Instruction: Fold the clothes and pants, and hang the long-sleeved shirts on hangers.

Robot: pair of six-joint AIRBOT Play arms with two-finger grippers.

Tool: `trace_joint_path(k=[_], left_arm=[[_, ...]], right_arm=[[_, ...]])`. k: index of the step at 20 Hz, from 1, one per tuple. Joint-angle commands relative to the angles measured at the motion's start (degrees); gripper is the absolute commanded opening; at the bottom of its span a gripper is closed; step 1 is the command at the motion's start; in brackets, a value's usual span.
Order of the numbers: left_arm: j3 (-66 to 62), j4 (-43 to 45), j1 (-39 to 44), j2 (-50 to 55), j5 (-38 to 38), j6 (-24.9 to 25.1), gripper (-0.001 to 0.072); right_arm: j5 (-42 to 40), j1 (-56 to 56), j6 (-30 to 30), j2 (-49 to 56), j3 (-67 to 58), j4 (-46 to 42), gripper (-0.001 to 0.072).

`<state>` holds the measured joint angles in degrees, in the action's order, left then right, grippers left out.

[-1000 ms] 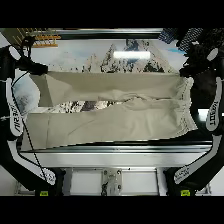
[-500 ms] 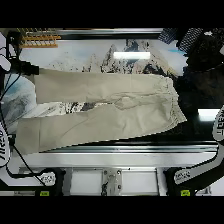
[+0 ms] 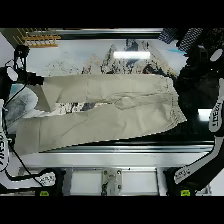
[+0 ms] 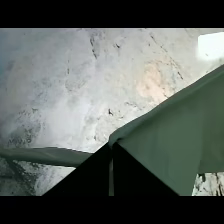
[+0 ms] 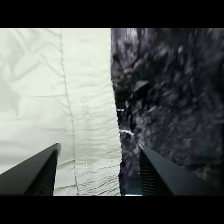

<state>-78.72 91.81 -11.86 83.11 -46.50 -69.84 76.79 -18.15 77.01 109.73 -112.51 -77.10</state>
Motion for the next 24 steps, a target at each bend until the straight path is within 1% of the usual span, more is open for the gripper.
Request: trace_joint_path(k=[1,3,6,9,14,15,16,17,18,19,21,22,24], left_arm=[[0.63,-0.44,-0.02,-0.07,0.46,-0.04,0.0004],[0.63,-0.42,-0.02,-0.07,0.44,-0.04,0.0004],[0.63,-0.44,-0.02,-0.07,0.46,-0.04,0.0004],[0.63,-0.42,-0.02,-0.07,0.46,-0.04,0.0003],[0.63,-0.42,-0.02,-0.07,0.46,-0.04,0.0004],[0.63,-0.44,-0.02,-0.07,0.44,-0.04,0.0004],[0.63,-0.44,-0.02,-0.07,0.44,-0.07,0.0004],[0.63,-0.44,-0.02,-0.07,0.44,-0.04,0.0004],[0.63,-0.5,0.0,-0.04,0.44,-0.04,0.0003],[0.63,-0.44,0.33,-0.04,0.46,-0.04,0.0003],[0.63,-0.44,0.81,-0.04,0.5,-0.02,0.0003],[0.63,-0.37,1.4,-0.04,0.5,-0.02,0.0004],[0.63,-0.37,2.32,-0.04,0.61,-0.02,0.0003]], right_arm=[[3.41,-4.7,3.45,4.33,1.53,6.21,0.0516],[2.27,-6.78,4.37,4.92,4.31,9.49,0.0516],[0.28,-7.52,4.87,5.11,7.67,9.97,0.0518],[-2.19,-6.99,4.68,5.22,9.49,12.44,0.0519],[-0.7,-5.84,4.81,6.93,9.53,12.63,0.0512],[-0.83,-5.57,4.04,6.97,9.55,12.5,0.0497],[-1.03,-5.25,3.48,6.86,9.53,11.93,0.0268],[-1.03,-4.94,2.73,6.69,9.53,11.39,0.008],[-1.03,-4.85,2.71,6.32,9.53,10.88,0.0066],[-0.87,-4.85,2.82,5.62,9.53,9.46,0.0018],[-0.59,-4.87,5.62,2.99,9.55,0.96,0.0018],[0.83,-4.98,5.95,1.27,9.57,-3.19,0.0018],[4.5,-5.35,5.03,-2.16,10.21,-8.04,0.0018]])
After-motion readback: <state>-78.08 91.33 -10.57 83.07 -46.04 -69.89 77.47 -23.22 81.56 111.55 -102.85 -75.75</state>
